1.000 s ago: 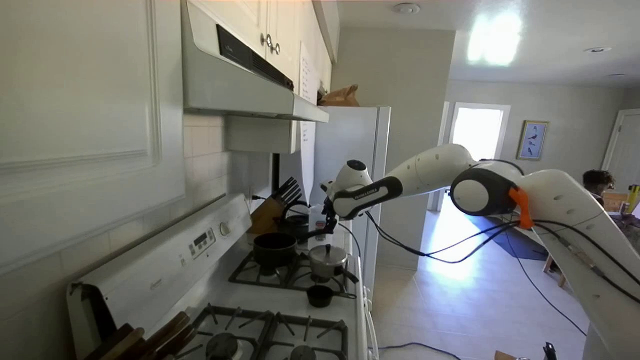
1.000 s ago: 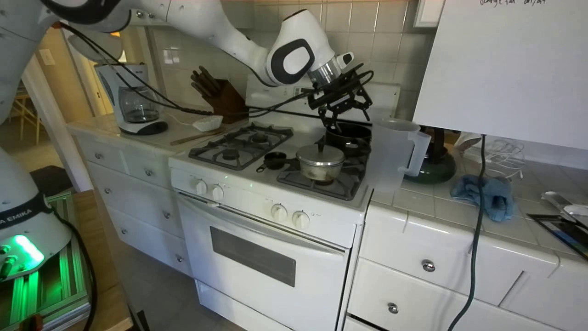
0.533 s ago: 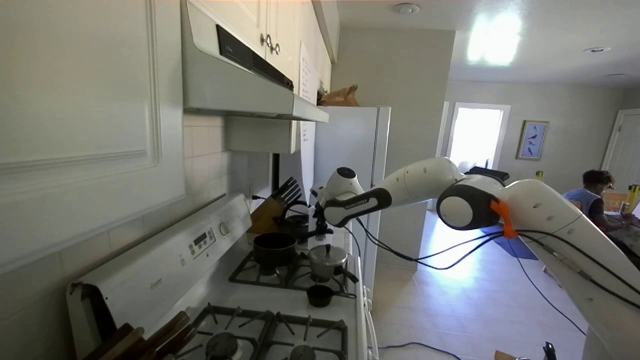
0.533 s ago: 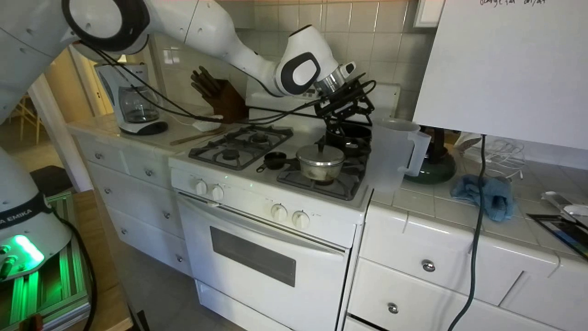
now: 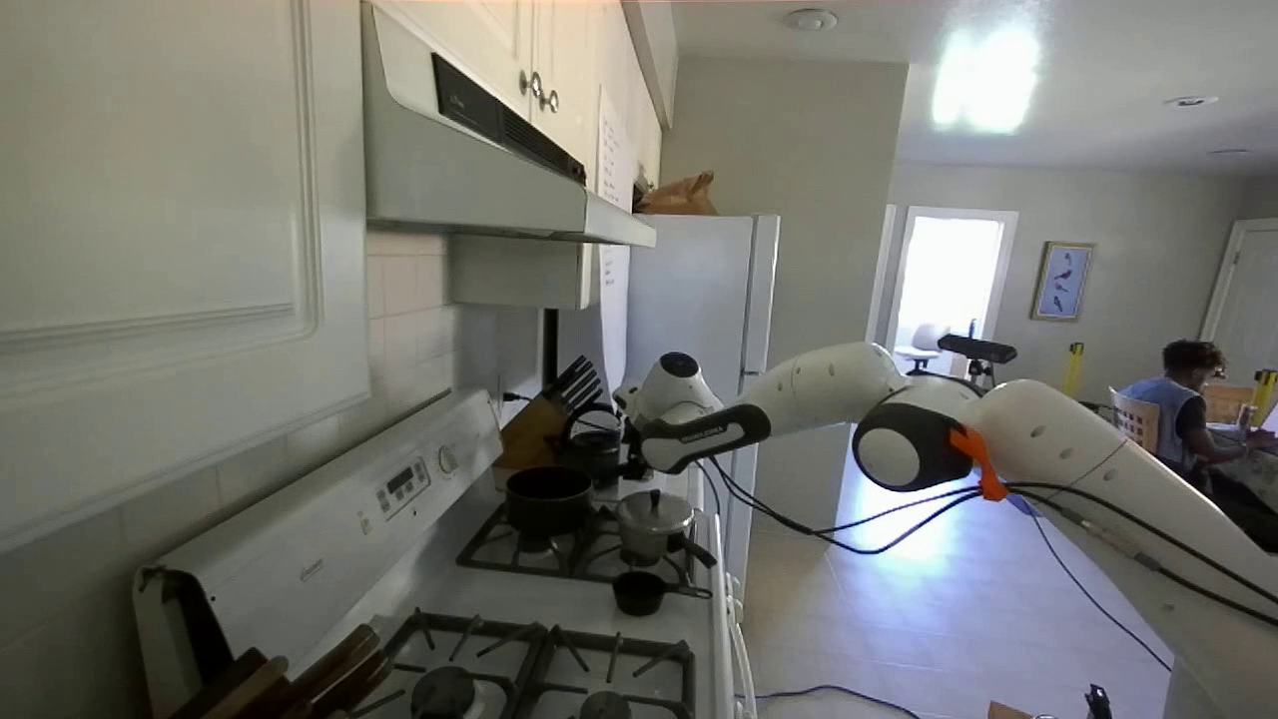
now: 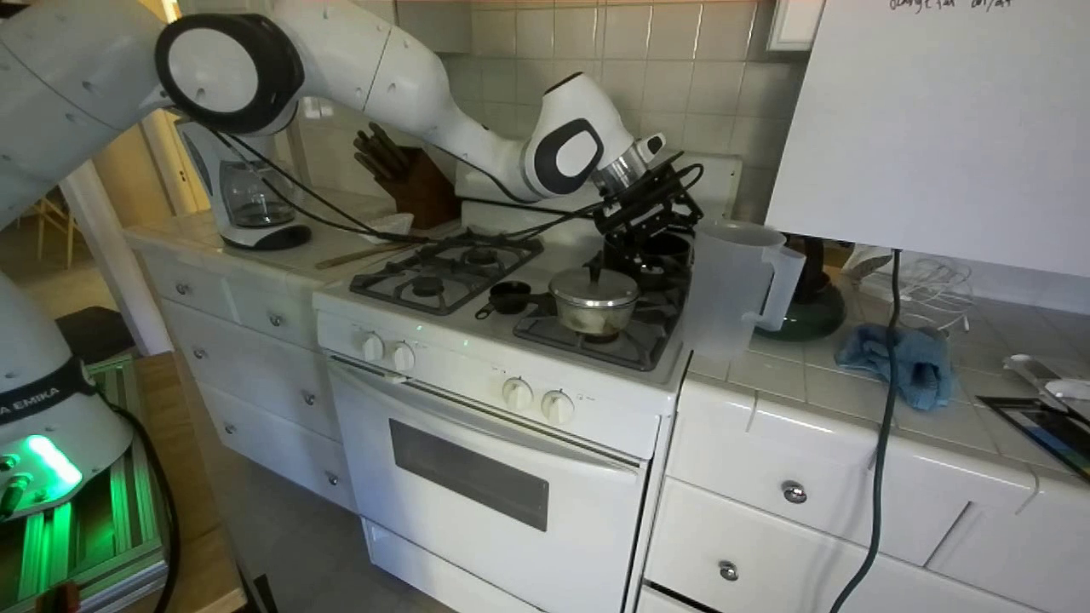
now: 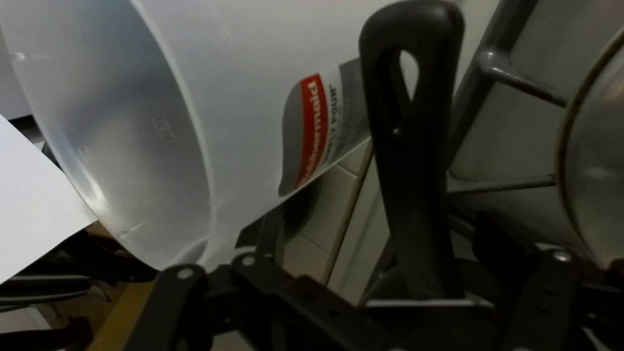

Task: Move the black pot to the left side of the stovetop.

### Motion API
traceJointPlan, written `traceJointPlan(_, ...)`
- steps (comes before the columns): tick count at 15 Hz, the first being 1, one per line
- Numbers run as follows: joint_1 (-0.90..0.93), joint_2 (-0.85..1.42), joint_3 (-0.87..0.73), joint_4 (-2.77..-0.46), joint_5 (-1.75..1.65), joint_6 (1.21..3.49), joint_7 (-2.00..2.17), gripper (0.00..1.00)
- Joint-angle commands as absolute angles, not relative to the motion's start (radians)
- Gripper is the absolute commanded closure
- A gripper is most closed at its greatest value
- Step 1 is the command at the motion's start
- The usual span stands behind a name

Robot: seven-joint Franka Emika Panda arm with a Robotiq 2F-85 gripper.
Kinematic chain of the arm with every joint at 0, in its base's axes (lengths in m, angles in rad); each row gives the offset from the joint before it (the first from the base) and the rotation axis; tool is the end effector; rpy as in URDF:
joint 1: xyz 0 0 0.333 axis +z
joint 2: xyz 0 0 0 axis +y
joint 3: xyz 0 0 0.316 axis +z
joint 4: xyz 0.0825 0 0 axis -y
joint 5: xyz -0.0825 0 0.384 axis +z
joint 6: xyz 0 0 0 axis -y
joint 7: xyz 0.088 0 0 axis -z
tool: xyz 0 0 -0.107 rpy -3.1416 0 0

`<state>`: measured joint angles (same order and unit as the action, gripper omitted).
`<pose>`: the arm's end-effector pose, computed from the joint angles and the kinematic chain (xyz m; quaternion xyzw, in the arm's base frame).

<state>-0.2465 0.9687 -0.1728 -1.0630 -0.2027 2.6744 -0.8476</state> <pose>0.7751 -0.2742 0.3187 0.8827 0.3231 0.1799 0.2899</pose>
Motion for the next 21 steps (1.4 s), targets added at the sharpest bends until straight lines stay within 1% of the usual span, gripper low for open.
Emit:
traceJointPlan(1, -0.246, 1.048, -0.206, -0.947, -0.262, 2.647, -0.786, 0.00)
traceJointPlan(2, -0.246, 1.057, -0.211, -0.936, -0.269, 2.640, -0.777, 0.00)
traceJointPlan(4, -0.248, 1.070, -0.220, -0.916, -0.279, 2.635, -0.762, 0.13)
traceJointPlan(6, -0.248, 1.062, -0.223, -0.916, -0.281, 2.627, -0.746, 0.34)
traceJointPlan(7, -0.234, 1.048, -0.242, -0.936, -0.249, 2.627, -0.754, 0.38)
traceJointPlan(10, -0.228, 1.032, -0.247, -0.953, -0.245, 2.621, -0.741, 0.61)
traceJointPlan(13, -0.226, 1.022, -0.245, -0.960, -0.242, 2.614, -0.735, 0.81)
traceJointPlan(14, -0.225, 1.020, -0.246, -0.962, -0.242, 2.608, -0.735, 0.84)
traceJointPlan(16, -0.224, 1.012, -0.244, -0.968, -0.240, 2.604, -0.735, 0.88)
traceJointPlan(21, -0.223, 0.957, -0.227, -1.022, -0.205, 2.621, -0.669, 0.91)
